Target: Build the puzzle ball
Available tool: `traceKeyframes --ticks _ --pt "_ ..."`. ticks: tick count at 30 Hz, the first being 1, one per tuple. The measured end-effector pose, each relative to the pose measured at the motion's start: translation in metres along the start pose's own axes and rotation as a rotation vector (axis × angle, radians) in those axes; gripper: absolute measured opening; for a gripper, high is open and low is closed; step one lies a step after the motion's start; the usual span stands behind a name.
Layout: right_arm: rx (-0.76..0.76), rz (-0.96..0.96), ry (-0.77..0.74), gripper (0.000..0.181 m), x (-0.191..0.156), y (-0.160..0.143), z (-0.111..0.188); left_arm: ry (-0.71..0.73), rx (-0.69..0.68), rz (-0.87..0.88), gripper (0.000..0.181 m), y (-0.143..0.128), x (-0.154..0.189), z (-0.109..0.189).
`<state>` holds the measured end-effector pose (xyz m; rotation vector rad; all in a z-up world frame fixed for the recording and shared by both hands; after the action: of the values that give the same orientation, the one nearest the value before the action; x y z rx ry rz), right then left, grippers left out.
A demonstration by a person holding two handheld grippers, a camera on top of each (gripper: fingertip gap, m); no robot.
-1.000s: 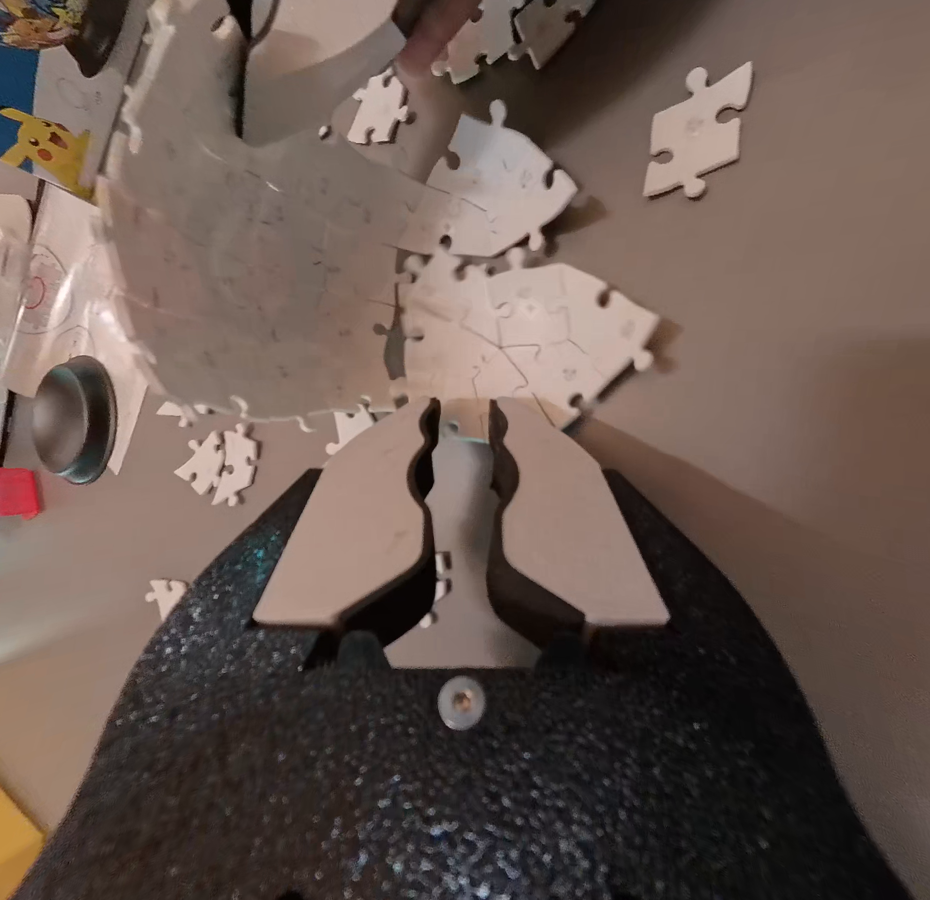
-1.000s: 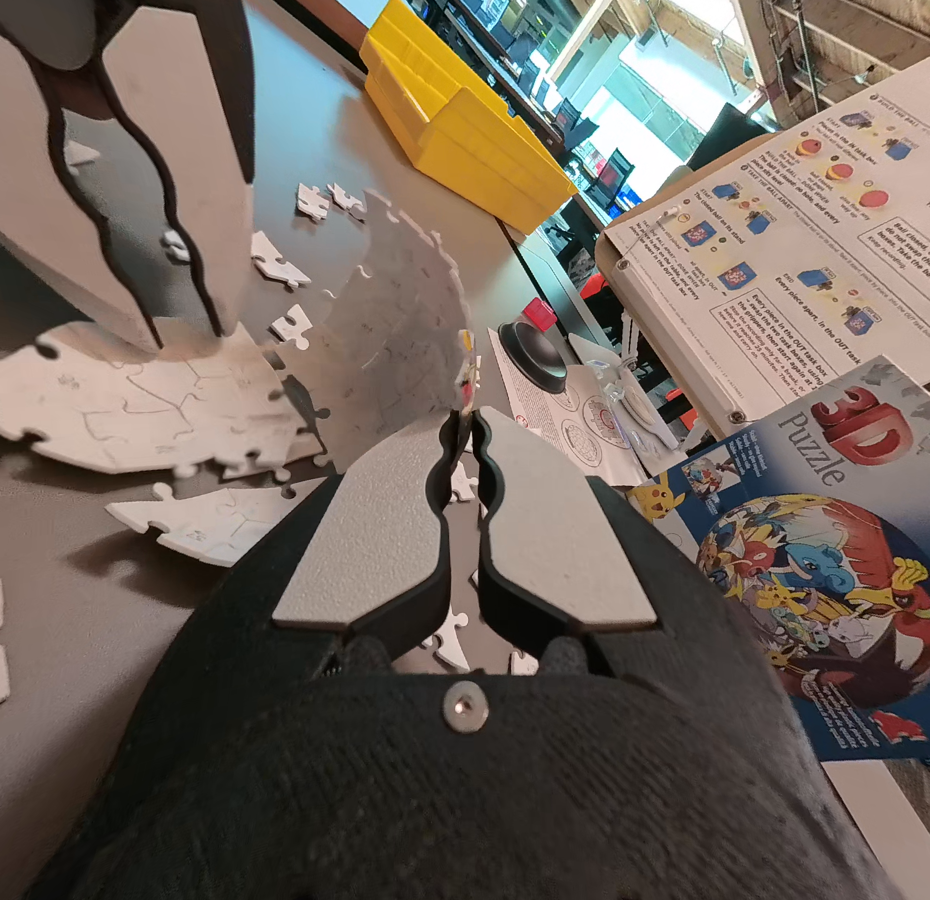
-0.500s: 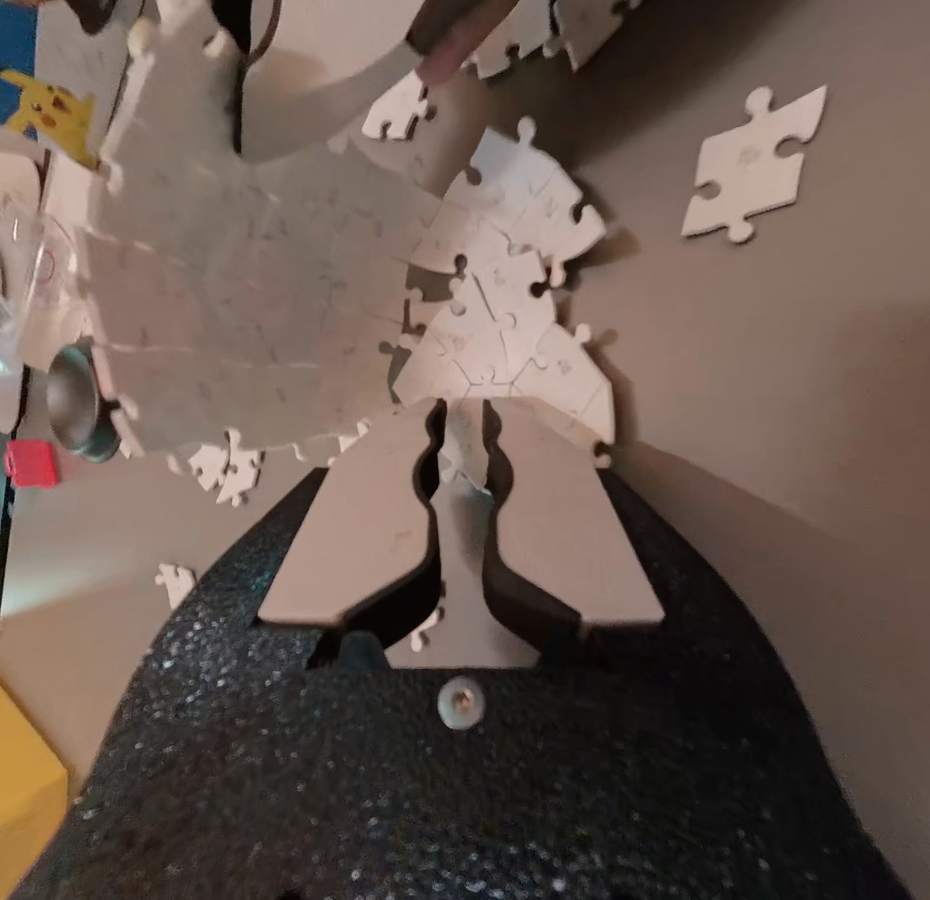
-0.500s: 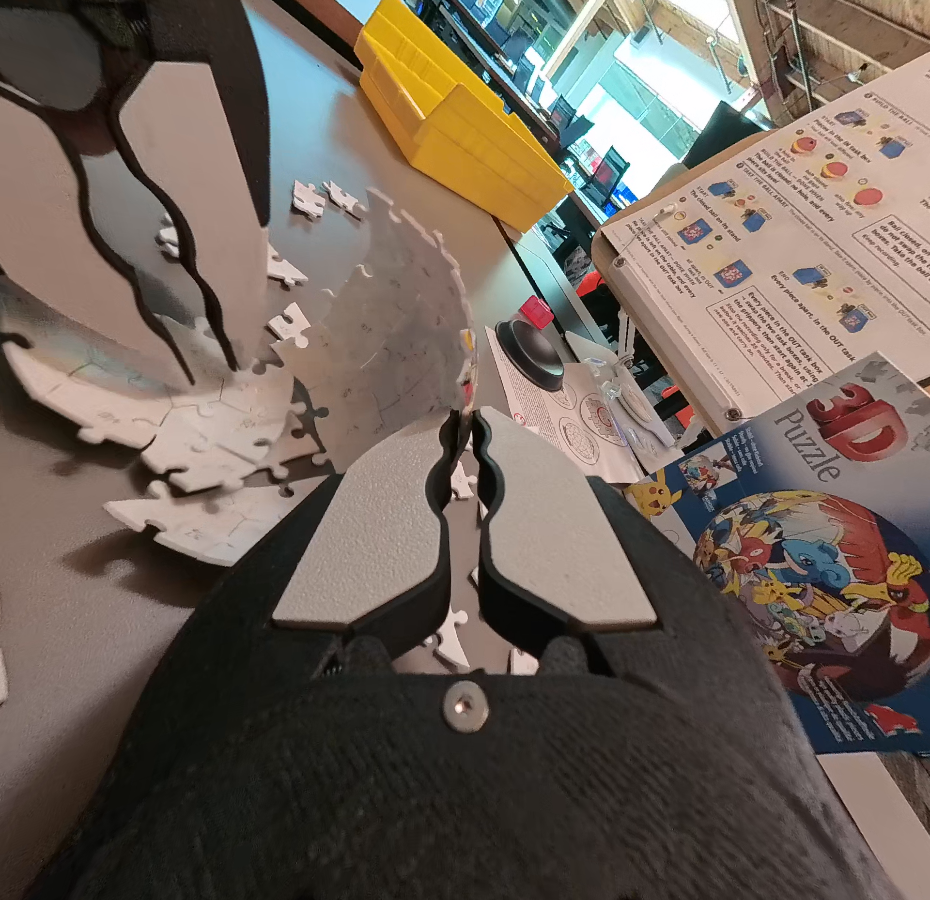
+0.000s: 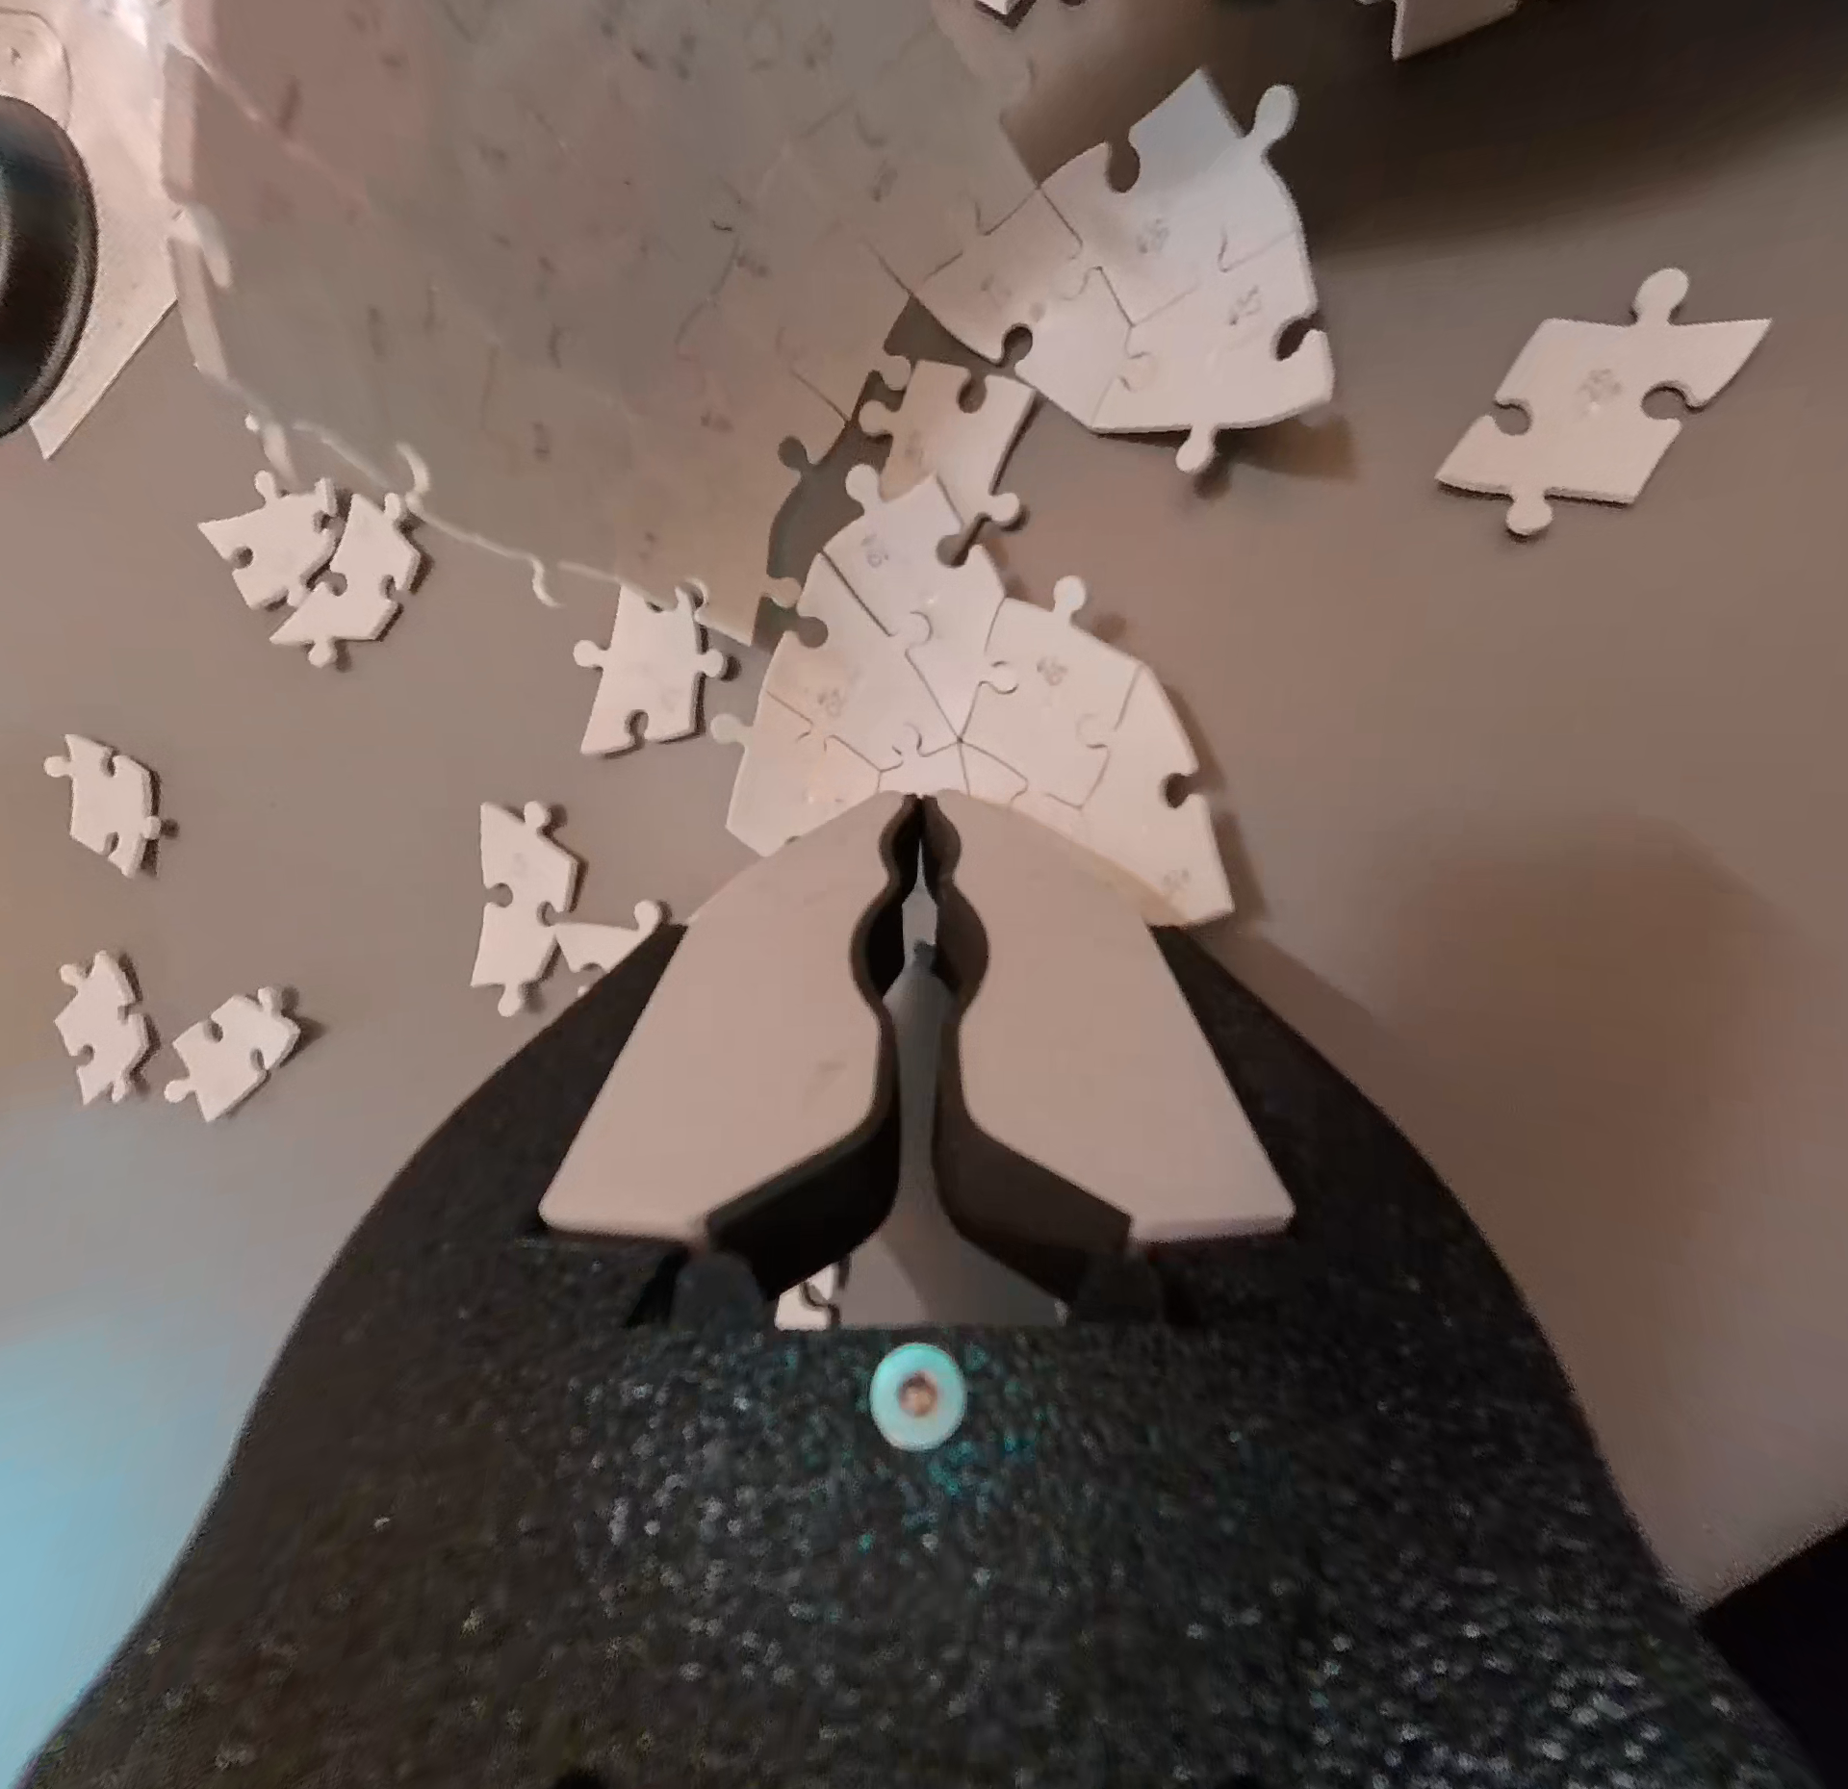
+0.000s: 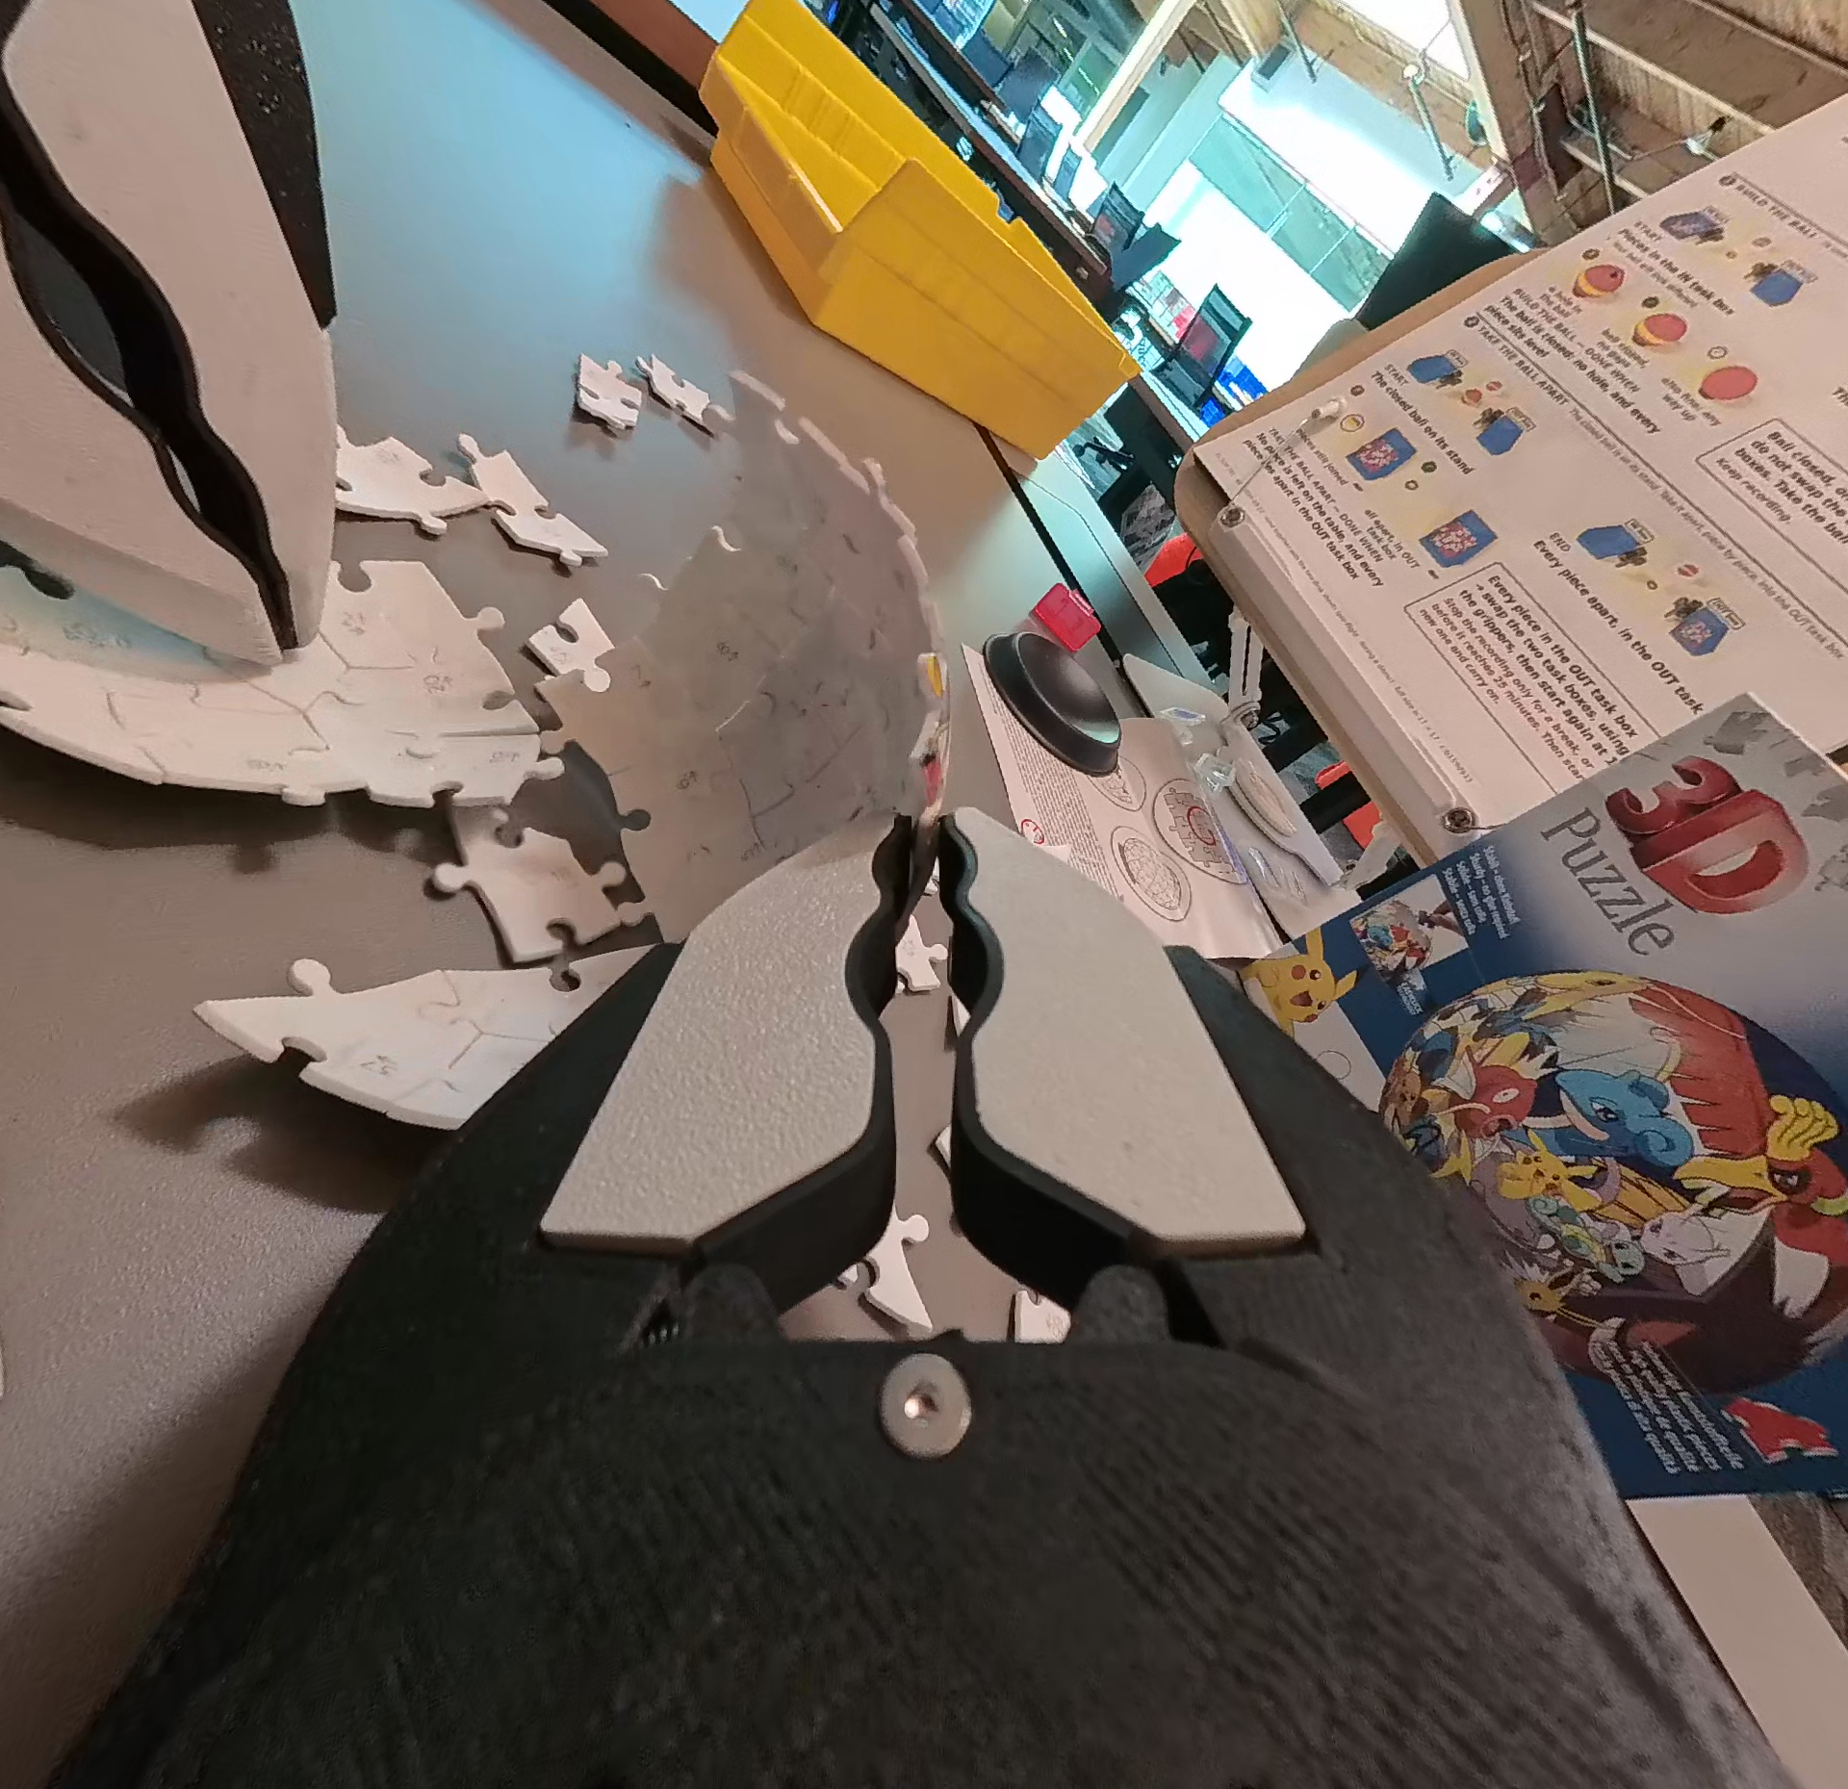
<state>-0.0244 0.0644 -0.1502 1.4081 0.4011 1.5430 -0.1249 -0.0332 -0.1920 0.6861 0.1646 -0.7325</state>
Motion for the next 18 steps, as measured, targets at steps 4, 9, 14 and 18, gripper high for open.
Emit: traceKeyframes --ticks 4,9,14,18 --pt "0.0 0.001 0.0 0.005 0.0 0.0 0.0 -0.016 -0.014 0.021 0.0 0.0 -0.002 0.0" --pt "-0.003 0.003 0.001 0.005 0.0 0.0 0.001 -0.028 -0.045 0.049 0.0 -0.006 -0.006 0.002" --pt "-0.001 0.005 0.002 0.005 0.0 0.0 0.0 -0.056 -0.074 0.071 0.0 -0.01 -0.006 0.005" --pt "-0.004 0.004 0.002 0.005 0.0 0.0 0.001 -0.08 -0.083 0.074 0.0 -0.012 -0.007 0.006"
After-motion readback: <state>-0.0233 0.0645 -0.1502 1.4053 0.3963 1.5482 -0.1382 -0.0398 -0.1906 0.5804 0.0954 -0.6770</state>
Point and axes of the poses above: each gripper's, where its closed fingertips meet, z back along the fingers, y out of its top, x = y × z across the jaws, the point moved 4 cm from there along z, back along the fingers, and after that the axes turned 8 degrees about y, right-handed, at the moved point
